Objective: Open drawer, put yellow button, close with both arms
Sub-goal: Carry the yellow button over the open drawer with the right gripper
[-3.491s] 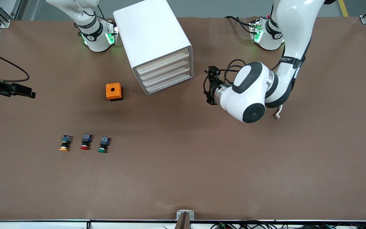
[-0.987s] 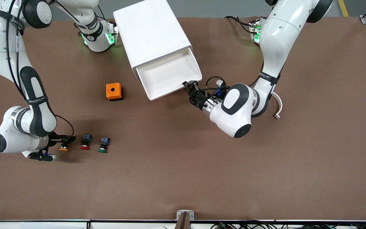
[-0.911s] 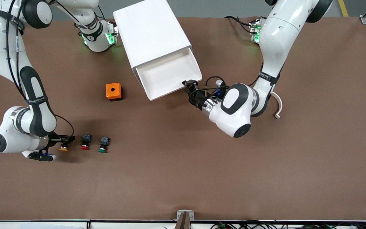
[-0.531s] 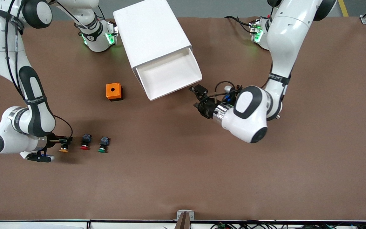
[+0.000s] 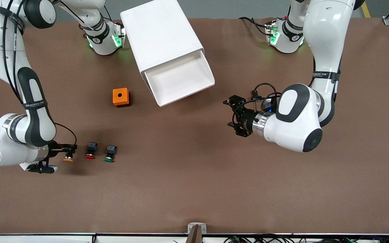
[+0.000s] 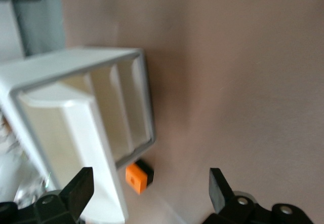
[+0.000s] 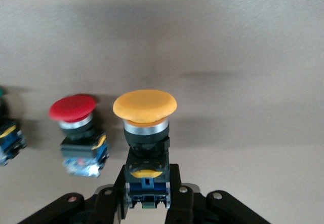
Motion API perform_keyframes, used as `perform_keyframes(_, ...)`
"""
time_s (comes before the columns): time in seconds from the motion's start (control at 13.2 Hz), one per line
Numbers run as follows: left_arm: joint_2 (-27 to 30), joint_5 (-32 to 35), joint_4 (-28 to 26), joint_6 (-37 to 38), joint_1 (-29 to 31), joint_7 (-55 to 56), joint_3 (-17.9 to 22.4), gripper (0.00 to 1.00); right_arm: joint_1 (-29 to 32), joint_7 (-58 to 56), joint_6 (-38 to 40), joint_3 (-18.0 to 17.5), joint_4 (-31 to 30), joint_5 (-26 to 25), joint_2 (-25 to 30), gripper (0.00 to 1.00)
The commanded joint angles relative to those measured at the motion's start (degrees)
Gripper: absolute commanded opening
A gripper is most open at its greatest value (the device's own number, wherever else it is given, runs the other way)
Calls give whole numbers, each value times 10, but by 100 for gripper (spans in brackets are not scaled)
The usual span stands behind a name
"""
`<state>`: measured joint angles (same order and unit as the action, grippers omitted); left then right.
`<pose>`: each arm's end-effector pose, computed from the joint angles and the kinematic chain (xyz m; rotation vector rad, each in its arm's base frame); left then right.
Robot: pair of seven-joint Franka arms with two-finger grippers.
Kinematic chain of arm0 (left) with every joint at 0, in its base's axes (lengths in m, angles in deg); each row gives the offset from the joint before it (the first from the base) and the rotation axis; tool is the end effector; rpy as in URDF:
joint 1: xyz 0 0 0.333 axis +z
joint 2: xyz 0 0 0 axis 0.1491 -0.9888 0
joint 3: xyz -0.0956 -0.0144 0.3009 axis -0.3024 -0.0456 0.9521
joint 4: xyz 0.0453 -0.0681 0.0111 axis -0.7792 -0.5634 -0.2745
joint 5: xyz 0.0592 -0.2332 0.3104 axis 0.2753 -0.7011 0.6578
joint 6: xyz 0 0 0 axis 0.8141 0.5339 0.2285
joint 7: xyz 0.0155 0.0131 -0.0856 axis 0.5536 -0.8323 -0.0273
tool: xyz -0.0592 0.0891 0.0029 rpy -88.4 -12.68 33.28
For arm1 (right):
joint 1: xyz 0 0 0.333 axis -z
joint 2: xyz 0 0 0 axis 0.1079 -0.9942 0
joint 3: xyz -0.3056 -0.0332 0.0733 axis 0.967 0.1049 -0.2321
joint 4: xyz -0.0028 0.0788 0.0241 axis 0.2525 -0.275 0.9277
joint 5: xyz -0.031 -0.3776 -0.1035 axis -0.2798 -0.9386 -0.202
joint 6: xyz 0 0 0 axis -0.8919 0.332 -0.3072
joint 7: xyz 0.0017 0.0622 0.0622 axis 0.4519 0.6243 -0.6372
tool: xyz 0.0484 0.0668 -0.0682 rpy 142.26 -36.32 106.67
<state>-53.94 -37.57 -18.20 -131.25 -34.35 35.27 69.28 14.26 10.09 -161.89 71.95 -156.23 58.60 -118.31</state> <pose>0.6175 -0.3236 0.3821 -1.5972 -2.2864 1.0821 0.6721 -0.0822 0.2208 -2.9690 0.1031 0.4809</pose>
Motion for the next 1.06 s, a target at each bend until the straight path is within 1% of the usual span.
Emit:
perform_keyframes(0.0,18,61,-3,3,-8,-78,0,100,-11,32,51,-1,-5,4,38,0)
perform_keyframes(0.08,18,94,-4,3,-9,-102,-5,100,-15,51,68,-2,-6,4,51,0)
perform_keyframes(0.15,16,113,-4,2,-16,-125,-5,100,-16,65,87,-8,-6,8,63,0)
perform_keyframes(0.23,8,149,-4,-1,-29,-150,-3,100,-17,83,106,-10,-6,23,73,0)
perform_keyframes(0.3,10,200,-4,-3,-34,-180,-6,100,-22,103,127,-10,-7,39,83,0)
perform_keyframes(0.46,10,228,-5,-16,-47,-242,-10,100,-27,150,164,-10,-9,67,107,0)
perform_keyframes(0.61,20,254,-4,-36,-51,-303,-12,100,-51,227,202,-10,-11,88,137,0)
perform_keyframes(0.76,20,276,-5,-53,-52,-358,-12,100,-87,329,245,-10,-12,91,176,1)
perform_keyframes(0.83,20,301,-5,-60,-53,-385,-14,100,-106,377,263,-10,-13,92,195,1)
perform_keyframes(0.91,21,323,-5,-63,-54,-415,-17,99,-121,425,273,-11,-16,93,213,1)
perform_keyframes(0.99,21,330,-5,-67,-53,-442,-18,99,-137,468,274,-12,-25,96,232,1)
